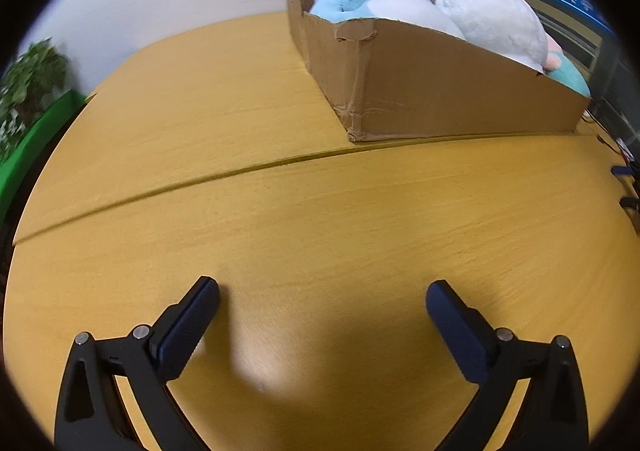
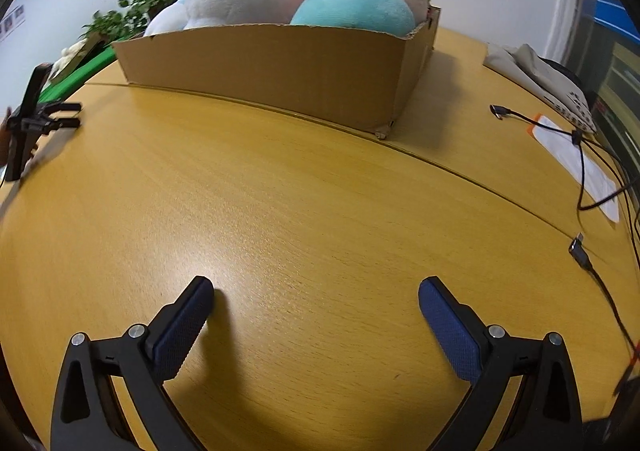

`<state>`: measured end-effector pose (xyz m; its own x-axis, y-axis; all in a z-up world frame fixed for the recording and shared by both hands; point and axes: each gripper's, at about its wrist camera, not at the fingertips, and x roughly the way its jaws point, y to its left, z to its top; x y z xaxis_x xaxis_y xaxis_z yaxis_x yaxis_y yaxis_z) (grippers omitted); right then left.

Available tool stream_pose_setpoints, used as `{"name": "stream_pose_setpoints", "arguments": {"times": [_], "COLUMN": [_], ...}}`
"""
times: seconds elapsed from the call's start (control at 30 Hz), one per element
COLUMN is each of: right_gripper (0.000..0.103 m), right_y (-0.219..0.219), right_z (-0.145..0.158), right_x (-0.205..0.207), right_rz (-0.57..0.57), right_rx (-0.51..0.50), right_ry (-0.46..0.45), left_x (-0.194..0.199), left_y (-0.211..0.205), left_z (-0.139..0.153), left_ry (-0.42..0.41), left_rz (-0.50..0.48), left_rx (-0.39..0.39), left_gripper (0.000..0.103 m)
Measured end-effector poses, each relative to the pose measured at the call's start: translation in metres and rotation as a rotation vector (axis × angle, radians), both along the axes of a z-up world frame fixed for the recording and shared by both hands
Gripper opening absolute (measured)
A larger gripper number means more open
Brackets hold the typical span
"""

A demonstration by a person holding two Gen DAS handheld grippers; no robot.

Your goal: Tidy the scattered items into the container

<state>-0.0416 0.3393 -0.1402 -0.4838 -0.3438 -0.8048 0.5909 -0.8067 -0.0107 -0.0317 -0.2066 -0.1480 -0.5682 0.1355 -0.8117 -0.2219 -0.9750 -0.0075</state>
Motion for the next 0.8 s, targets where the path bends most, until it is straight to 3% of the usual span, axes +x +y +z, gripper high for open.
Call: {"name": "stream_pose_setpoints", "arguments": {"times": [0.13,0.8], "right_gripper": [0.103,0.103], "right_y": [0.007,0.01], "right_z": [0.0,0.0], "right_x": [-0.004,-0.007], "right_rz": [0.081,0.109], "right_rx": [0.0,0.005], "right_ry": [0.0,0.002], "left_x": [-0.011,-0.018], "left_y": [-0.021,-0.032], "left_z": [-0.001,0.002], "left_ry": [0.001,0.003], "left_rz": [-0.122,-0.104], "left_rx": [-0.002,-0.006], "left_gripper": [0.103,0.103]}}
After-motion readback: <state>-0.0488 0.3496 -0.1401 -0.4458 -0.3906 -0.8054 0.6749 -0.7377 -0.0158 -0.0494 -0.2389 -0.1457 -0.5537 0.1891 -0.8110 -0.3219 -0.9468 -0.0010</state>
